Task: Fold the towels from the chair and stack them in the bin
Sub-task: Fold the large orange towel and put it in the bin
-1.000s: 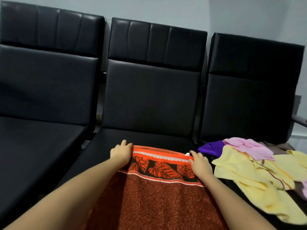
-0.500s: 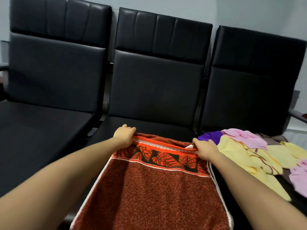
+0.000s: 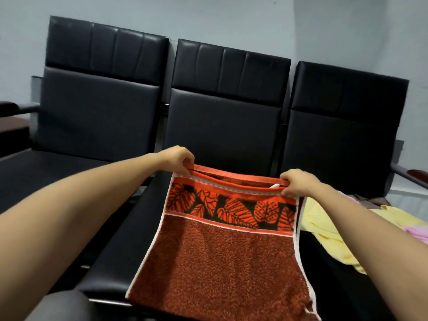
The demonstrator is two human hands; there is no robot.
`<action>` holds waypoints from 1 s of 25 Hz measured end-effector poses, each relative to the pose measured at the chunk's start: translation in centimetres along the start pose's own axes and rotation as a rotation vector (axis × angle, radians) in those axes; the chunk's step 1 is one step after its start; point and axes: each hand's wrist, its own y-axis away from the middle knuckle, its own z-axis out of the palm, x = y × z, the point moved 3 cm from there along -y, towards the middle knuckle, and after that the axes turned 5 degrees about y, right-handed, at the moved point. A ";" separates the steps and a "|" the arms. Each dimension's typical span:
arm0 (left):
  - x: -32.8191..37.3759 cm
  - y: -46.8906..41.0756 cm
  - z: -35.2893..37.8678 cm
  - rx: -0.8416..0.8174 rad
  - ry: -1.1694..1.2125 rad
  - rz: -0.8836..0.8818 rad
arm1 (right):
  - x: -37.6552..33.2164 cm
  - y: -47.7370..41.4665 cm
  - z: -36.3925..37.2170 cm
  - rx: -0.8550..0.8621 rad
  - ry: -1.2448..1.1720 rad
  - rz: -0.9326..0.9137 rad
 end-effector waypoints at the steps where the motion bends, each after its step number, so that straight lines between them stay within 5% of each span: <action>1: 0.0 0.4 -0.6 0.019 -0.010 0.007 | 0.2 0.2 -0.7 0.020 -0.038 0.003; 8: 0.4 2.0 -2.0 -0.139 -0.025 -0.084 | -0.5 1.1 -1.9 -0.146 -0.099 -0.074; 13: 1.4 1.3 -0.6 -0.236 -0.033 -0.393 | -1.2 0.1 0.2 -0.131 -0.053 0.213; 16: 1.5 0.5 -0.3 -0.287 0.076 -0.516 | -1.1 -1.5 0.8 -0.022 -0.436 0.380; 18: 0.7 -0.8 -1.3 -0.080 0.276 -0.555 | -0.9 -2.3 -0.4 0.122 -0.638 0.396; 20: 0.2 -1.4 -4.1 0.369 0.504 -0.602 | -0.3 -3.3 -3.1 0.375 -0.679 0.337; 22: 0.6 -1.8 -7.5 0.800 0.563 -0.469 | 0.2 -3.4 -6.8 0.622 -0.736 0.277; 25: 2.4 -0.7 -11.4 1.032 0.537 -0.227 | 0.5 -2.6 -11.2 0.844 -0.779 0.224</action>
